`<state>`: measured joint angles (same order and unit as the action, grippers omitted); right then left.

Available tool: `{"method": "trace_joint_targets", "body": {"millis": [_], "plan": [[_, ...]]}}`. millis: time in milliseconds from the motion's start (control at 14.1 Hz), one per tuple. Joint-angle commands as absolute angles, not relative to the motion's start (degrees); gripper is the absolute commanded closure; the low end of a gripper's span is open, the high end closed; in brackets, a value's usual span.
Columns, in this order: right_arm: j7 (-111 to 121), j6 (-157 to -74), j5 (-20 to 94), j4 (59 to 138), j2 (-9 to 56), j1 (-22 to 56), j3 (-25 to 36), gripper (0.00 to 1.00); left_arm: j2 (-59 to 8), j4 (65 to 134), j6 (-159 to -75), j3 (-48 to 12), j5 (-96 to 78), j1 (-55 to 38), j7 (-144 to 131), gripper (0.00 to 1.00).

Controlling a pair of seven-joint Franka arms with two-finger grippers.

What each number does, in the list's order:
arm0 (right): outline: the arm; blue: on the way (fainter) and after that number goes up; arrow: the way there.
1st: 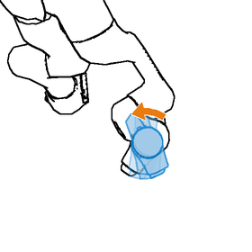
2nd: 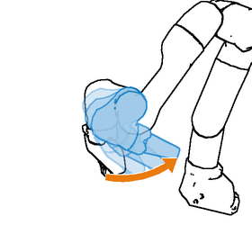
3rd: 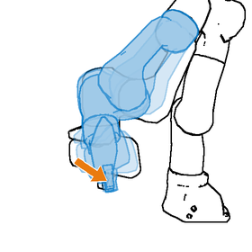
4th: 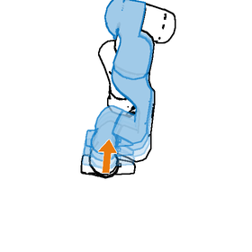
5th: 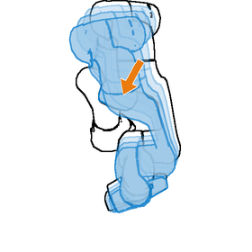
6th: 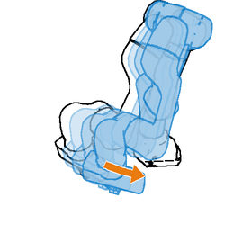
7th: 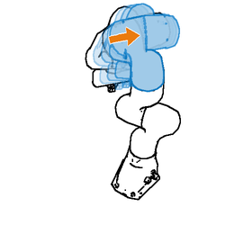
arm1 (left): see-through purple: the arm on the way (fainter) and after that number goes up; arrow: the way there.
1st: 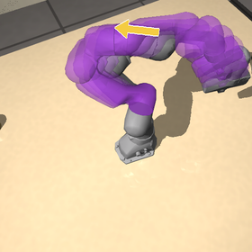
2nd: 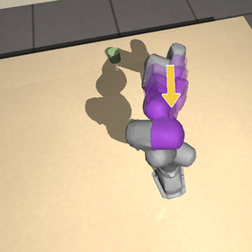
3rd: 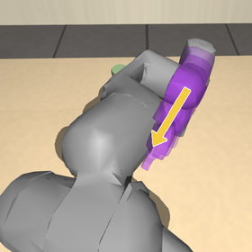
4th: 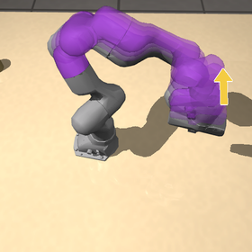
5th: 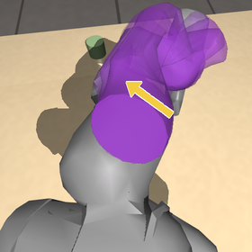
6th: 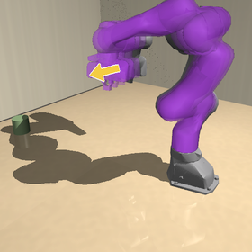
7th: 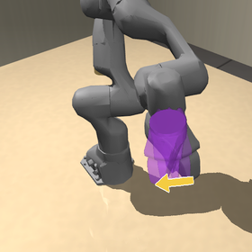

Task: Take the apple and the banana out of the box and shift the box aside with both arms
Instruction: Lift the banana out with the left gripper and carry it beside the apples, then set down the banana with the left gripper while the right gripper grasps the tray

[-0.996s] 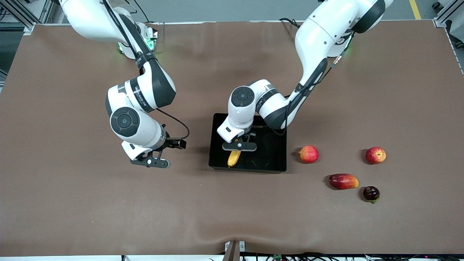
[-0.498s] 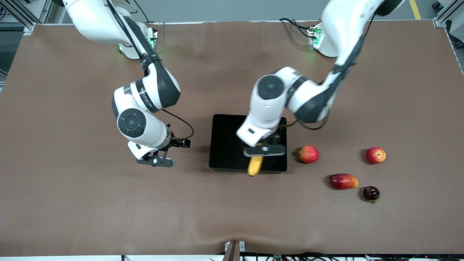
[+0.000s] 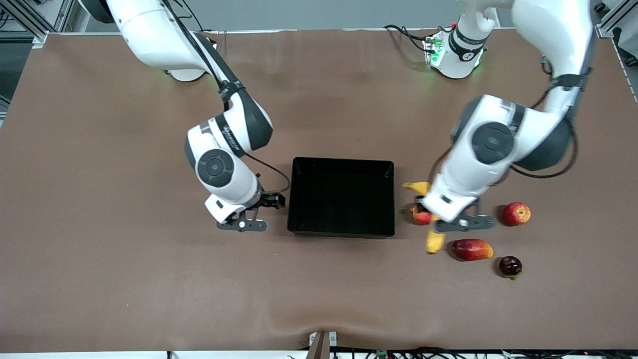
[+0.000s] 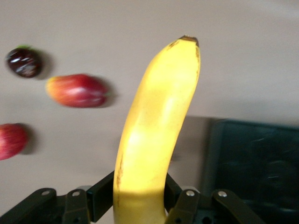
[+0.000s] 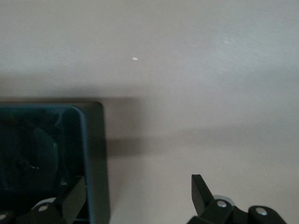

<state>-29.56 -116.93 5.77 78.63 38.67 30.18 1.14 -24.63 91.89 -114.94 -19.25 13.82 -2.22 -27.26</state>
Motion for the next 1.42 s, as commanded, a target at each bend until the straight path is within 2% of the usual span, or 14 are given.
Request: {"method": "trace_joint_targets", "body": {"millis": [0,142,285,640,711,783,854,925,1138,1209,1281,1352], "plan": [[-29.62,-118.47,6.68,71.73,44.72,31.72,1.32,0.0,-20.13,101.49,-116.45,-19.86,12.83,3.59,-18.67,1.0],[-29.53,-122.94,6.68,71.19,46.92,32.08,0.44,0.0,-19.43,105.54,-116.98,-19.78,12.83,6.4,-12.16,1.0],[-29.18,-123.84,6.68,71.19,47.72,32.08,-0.09,0.0,-19.07,110.54,-120.65,-19.78,12.92,9.39,-4.52,1.0],[-29.18,-123.84,6.77,71.72,49.48,33.84,-0.18,0.0,-19.95,122.77,-137.07,-19.6,14.15,12.48,8.5,1.0],[-29.18,-123.84,6.85,72.07,49.57,34.1,-0.26,0.16,-20.82,123.91,-140.24,-19.43,14.93,12.57,10.7,1.0],[-29.61,-123.75,6.94,72.07,49.83,34.36,-0.26,0.56,-22.05,124.1,-141.93,-19.42,15.72,13.7,12.38,1.0],[-29.71,-123.75,7.03,72.07,49.83,34.63,-0.18,0.87,-23.19,123.84,-142.73,-19.51,17.21,15.02,13.96,1.0],[-29.71,-123.66,7.03,72.16,49.83,34.63,-0.26,1.0,-24.16,123.75,-143.87,-19.51,19.23,15.46,15.02,1.0],[-29.53,-123.49,6.94,72.07,49.66,34.54,-0.18,1.0,-26.97,122.79,-147.12,-19.51,24.78,16.25,15.12,1.0],[-29.53,-123.31,6.94,72.07,49.48,34.28,-0.18,1.0,-27.85,121.74,-147.13,-19.51,24.79,16.52,15.03,0.86],[-29.36,-123.22,6.94,72.07,49.31,33.93,-0.18,1.0,-28.04,121.12,-147.13,-19.51,24.79,16.52,14.94,0.5],[-29.36,-123.14,6.94,72.07,48.87,33.84,-0.18,1.0,-27.78,120.85,-147.13,-19.69,24.79,16.61,14.33,0.01]]}}
